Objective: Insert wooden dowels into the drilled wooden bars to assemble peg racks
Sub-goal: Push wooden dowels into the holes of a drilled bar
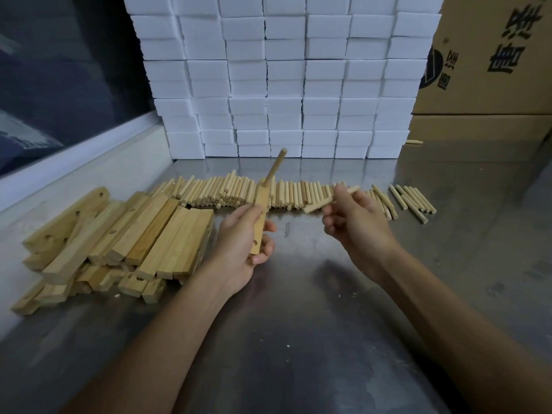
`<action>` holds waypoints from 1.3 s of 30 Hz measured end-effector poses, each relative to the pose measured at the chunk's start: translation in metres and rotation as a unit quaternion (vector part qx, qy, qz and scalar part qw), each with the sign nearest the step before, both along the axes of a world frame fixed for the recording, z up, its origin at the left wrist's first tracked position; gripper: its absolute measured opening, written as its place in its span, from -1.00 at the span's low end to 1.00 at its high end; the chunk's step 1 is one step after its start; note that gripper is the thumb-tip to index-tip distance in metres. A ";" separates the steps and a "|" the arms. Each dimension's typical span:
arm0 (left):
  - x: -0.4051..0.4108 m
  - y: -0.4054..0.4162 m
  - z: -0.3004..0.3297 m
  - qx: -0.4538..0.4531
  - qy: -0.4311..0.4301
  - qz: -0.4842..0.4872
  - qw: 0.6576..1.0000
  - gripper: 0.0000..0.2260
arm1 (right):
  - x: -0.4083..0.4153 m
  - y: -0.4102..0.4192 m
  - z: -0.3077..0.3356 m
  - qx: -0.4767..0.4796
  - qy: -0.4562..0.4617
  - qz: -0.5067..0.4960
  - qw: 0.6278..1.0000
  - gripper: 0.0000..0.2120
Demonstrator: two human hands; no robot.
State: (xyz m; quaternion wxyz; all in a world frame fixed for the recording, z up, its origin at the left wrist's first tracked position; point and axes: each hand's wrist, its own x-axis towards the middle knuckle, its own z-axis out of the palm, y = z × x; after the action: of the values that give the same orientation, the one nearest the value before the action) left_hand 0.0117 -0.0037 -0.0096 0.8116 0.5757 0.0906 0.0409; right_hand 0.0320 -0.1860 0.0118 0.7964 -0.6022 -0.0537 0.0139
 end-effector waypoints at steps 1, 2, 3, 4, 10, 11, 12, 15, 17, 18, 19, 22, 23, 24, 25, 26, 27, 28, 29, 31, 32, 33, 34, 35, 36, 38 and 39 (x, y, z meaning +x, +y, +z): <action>0.000 0.000 0.000 -0.001 -0.002 -0.001 1.000 -0.86 | -0.002 0.000 0.001 -0.009 0.006 0.012 1.000 -0.81; 0.001 0.000 -0.001 -0.001 -0.004 -0.001 1.000 -0.86 | -0.003 0.000 0.000 -0.023 0.010 0.023 0.999 -0.84; 0.001 0.000 -0.001 0.001 -0.004 0.000 1.000 -0.86 | -0.005 0.000 -0.001 -0.033 0.016 0.033 0.999 -0.85; 0.002 0.000 -0.002 0.007 -0.005 0.003 1.000 -0.87 | -0.005 0.000 -0.002 -0.041 0.019 0.039 0.998 -0.84; 0.002 -0.001 -0.004 0.046 -0.015 0.016 0.999 -0.91 | -0.010 0.009 -0.006 -0.183 -0.048 0.069 0.979 -0.72; 0.002 -0.002 -0.004 0.047 -0.015 0.013 0.999 -0.91 | -0.010 0.011 -0.008 -0.218 -0.069 0.071 0.971 -0.70; 0.002 -0.002 -0.004 0.047 -0.014 0.009 0.999 -0.90 | -0.010 0.013 -0.010 -0.246 -0.092 0.065 0.963 -0.69; 0.001 -0.004 -0.004 0.040 -0.013 -0.012 0.999 -0.86 | -0.009 0.015 -0.011 -0.296 -0.185 0.002 0.937 -0.90; 0.000 -0.005 -0.003 0.026 -0.013 -0.033 0.999 -0.88 | -0.008 0.015 -0.011 -0.341 -0.240 -0.033 0.908 -0.88; -0.001 -0.005 -0.002 0.015 -0.013 -0.046 0.999 -0.88 | -0.007 0.015 -0.011 -0.366 -0.257 -0.043 0.893 -0.85; -0.001 -0.006 -0.001 0.003 -0.011 -0.059 0.998 -0.86 | -0.006 0.015 -0.012 -0.388 -0.273 -0.051 0.879 -0.84; -0.002 -0.008 -0.002 -0.019 -0.011 -0.078 0.997 -0.78 | -0.007 0.015 -0.014 -0.442 -0.311 -0.055 0.839 -0.89; -0.002 -0.009 -0.002 -0.017 -0.016 -0.080 0.996 -0.76 | -0.008 0.016 -0.015 -0.452 -0.317 -0.056 0.832 -0.89; -0.002 -0.009 -0.003 -0.014 -0.021 -0.081 0.996 -0.75 | -0.009 0.018 -0.014 -0.458 -0.321 -0.058 0.827 -0.88; -0.002 -0.010 -0.003 -0.013 -0.025 -0.082 0.996 -0.74 | -0.010 0.018 -0.014 -0.459 -0.325 -0.060 0.825 -0.87; -0.003 -0.011 -0.003 -0.014 -0.028 -0.081 0.996 -0.74 | -0.011 0.019 -0.013 -0.458 -0.326 -0.062 0.825 -0.85; -0.003 -0.012 -0.003 -0.015 -0.030 -0.080 0.996 -0.74 | -0.011 0.020 -0.012 -0.456 -0.327 -0.063 0.825 -0.83; -0.004 -0.012 -0.003 -0.013 -0.033 -0.078 0.996 -0.73 | -0.012 0.020 -0.011 -0.455 -0.330 -0.063 0.825 -0.82; -0.004 -0.013 -0.003 -0.007 -0.036 -0.074 0.997 -0.73 | -0.012 0.021 -0.011 -0.456 -0.336 -0.064 0.822 -0.82; -0.005 -0.015 -0.003 0.010 -0.044 -0.062 0.997 -0.74 | -0.011 0.022 -0.010 -0.464 -0.350 -0.069 0.811 -0.83; -0.006 -0.016 -0.003 0.017 -0.048 -0.056 0.997 -0.74 | -0.012 0.022 -0.010 -0.470 -0.357 -0.072 0.804 -0.83; -0.006 -0.017 -0.002 0.021 -0.049 -0.049 0.997 -0.75 | -0.012 0.023 -0.010 -0.475 -0.364 -0.076 0.797 -0.83; -0.006 -0.018 -0.002 0.024 -0.049 -0.042 0.998 -0.74 | -0.012 0.024 -0.009 -0.481 -0.370 -0.083 0.791 -0.84; -0.006 -0.018 -0.002 0.026 -0.048 -0.035 0.998 -0.73 | -0.012 0.024 -0.008 -0.486 -0.378 -0.090 0.783 -0.85; -0.007 -0.019 -0.002 0.030 -0.048 -0.029 0.998 -0.71 | -0.013 0.025 -0.007 -0.491 -0.389 -0.098 0.773 -0.86; -0.007 -0.019 -0.003 0.045 -0.055 -0.020 0.997 -0.69 | -0.014 0.026 -0.005 -0.505 -0.416 -0.115 0.748 -0.89; -0.008 -0.020 -0.003 0.055 -0.059 -0.016 0.997 -0.69 | -0.014 0.026 -0.004 -0.516 -0.426 -0.123 0.733 -0.89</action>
State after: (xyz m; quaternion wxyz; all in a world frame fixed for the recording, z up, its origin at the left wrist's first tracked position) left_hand 0.0037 -0.0240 -0.0122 0.7830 0.6177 0.0306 0.0667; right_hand 0.0180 -0.1598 0.0074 0.2515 -0.8648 -0.2974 -0.3169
